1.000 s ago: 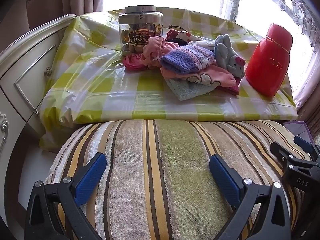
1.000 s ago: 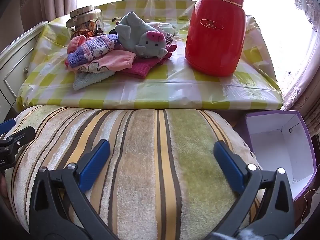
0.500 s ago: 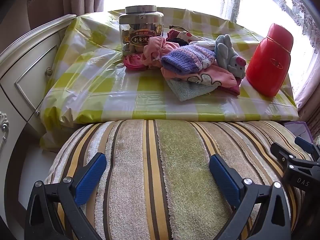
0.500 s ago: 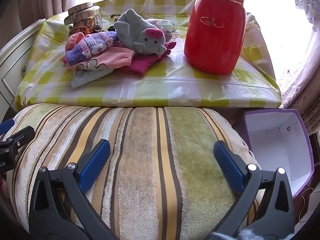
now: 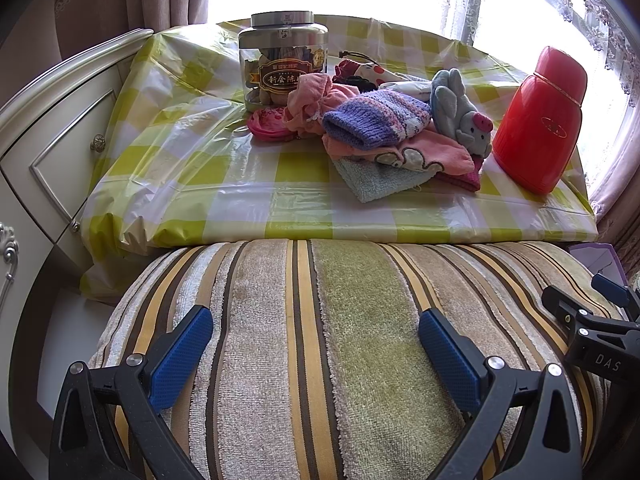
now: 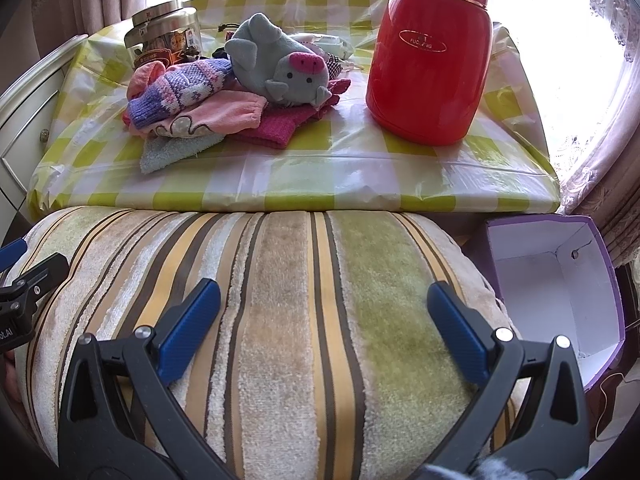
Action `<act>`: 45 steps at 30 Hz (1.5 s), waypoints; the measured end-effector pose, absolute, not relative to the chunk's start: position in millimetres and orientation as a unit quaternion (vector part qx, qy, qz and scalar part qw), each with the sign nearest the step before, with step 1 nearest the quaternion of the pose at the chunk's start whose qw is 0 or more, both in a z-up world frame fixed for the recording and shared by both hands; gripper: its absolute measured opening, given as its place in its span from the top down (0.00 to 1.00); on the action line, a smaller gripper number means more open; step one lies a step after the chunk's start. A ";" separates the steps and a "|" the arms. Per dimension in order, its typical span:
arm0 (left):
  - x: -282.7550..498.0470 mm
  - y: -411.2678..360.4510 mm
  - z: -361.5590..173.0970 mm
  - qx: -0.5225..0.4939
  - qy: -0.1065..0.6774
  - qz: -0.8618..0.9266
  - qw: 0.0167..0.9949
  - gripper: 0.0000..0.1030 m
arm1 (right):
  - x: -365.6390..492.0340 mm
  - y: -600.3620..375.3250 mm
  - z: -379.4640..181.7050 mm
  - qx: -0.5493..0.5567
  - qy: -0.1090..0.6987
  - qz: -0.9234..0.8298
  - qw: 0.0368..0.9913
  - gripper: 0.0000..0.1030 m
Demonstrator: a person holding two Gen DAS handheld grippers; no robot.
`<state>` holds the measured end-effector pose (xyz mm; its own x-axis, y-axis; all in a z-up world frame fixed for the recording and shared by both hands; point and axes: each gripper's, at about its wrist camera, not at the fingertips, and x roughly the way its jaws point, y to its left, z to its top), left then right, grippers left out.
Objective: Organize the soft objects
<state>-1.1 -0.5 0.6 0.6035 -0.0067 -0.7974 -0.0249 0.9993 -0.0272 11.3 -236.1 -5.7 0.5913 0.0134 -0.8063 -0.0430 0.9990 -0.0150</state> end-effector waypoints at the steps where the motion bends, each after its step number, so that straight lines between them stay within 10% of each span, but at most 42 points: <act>1: -1.2 -0.5 0.6 -0.018 0.445 0.005 0.895 0.00 | 11.4 -236.1 -5.7 -0.016 0.452 0.016 0.892 0.00; 32: 10.3 -4.9 20.8 0.004 0.421 -0.006 0.907 0.00 | 23.3 -223.1 26.4 -0.051 0.427 0.091 0.898 0.00; 45: 80.9 -14.6 46.1 -0.020 0.392 -0.069 0.917 0.16 | 102.2 -214.1 54.4 -0.039 0.381 0.125 0.915 0.00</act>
